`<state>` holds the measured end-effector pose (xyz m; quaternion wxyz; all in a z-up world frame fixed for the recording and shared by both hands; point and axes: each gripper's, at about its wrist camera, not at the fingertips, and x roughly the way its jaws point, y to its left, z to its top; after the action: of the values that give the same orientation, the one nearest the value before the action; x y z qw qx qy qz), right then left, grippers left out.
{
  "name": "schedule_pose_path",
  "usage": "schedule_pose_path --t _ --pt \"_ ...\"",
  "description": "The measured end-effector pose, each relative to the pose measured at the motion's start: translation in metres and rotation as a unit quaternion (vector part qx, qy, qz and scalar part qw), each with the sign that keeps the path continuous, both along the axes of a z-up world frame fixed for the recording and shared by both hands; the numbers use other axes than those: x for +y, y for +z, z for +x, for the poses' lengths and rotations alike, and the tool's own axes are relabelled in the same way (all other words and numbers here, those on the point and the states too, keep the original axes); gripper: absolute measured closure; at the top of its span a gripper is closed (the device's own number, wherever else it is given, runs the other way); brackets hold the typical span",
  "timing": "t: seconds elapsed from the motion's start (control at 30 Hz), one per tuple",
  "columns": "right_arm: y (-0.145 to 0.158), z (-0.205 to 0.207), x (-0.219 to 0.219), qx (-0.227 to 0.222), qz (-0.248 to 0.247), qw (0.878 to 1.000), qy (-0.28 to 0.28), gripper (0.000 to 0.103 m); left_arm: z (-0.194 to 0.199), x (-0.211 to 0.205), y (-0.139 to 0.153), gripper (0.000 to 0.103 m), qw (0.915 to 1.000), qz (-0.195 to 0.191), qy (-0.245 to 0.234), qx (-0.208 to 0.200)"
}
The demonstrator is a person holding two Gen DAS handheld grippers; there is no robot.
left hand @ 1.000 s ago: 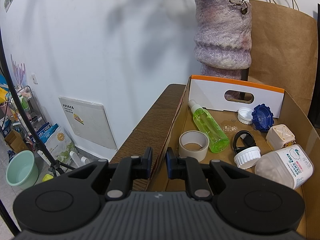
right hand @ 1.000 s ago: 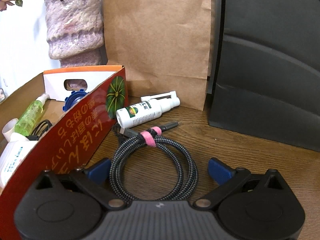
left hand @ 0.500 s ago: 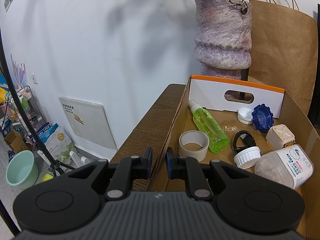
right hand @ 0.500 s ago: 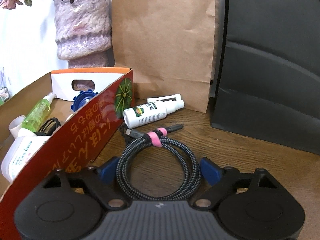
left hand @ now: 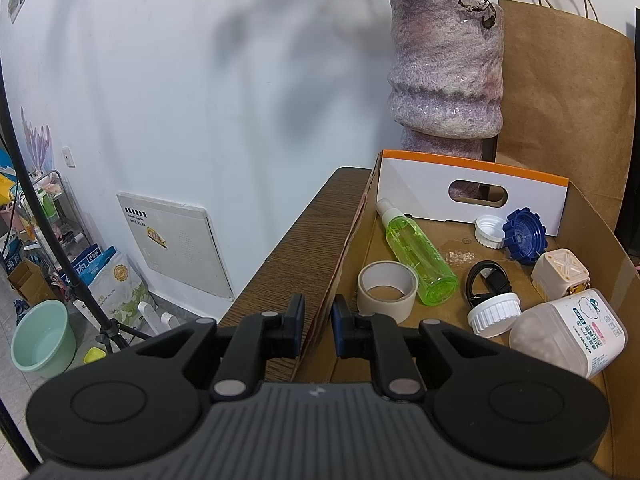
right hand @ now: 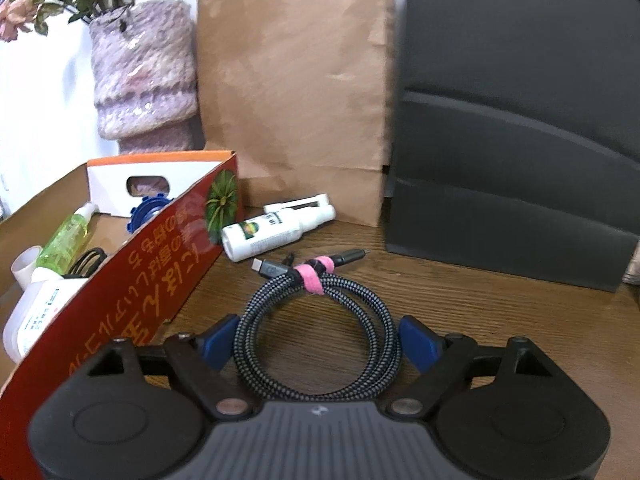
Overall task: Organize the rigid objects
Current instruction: 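Lower the open right gripper over the coiled braided cable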
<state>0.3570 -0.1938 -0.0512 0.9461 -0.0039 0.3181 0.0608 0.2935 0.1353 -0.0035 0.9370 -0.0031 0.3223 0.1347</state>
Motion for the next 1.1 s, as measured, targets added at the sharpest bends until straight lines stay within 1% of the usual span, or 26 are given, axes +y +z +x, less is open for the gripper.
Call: schedule_pose_path --t 0.27,0.43,0.63,0.83,1.1 --pt "0.012 -0.017 -0.024 -0.025 -0.001 0.999 -0.033 0.018 0.000 0.000 0.000 0.088 1.0000 0.000 0.000 0.000" --pt "0.020 -0.022 -0.027 -0.038 -0.002 0.999 -0.037 0.018 0.000 0.000 0.000 0.088 1.0000 0.000 0.000 0.000" --pt "0.029 -0.027 -0.023 -0.056 -0.012 0.998 -0.034 0.018 0.000 0.000 0.000 0.088 1.0000 0.000 0.000 0.000" --pt "0.044 -0.033 -0.017 -0.079 -0.012 0.996 -0.025 0.018 0.000 0.000 0.000 0.088 1.0000 0.000 0.000 0.000" --pt "0.061 -0.035 0.003 -0.104 -0.011 0.994 -0.003 0.018 0.000 0.000 0.000 0.088 1.0000 0.000 0.000 0.000"
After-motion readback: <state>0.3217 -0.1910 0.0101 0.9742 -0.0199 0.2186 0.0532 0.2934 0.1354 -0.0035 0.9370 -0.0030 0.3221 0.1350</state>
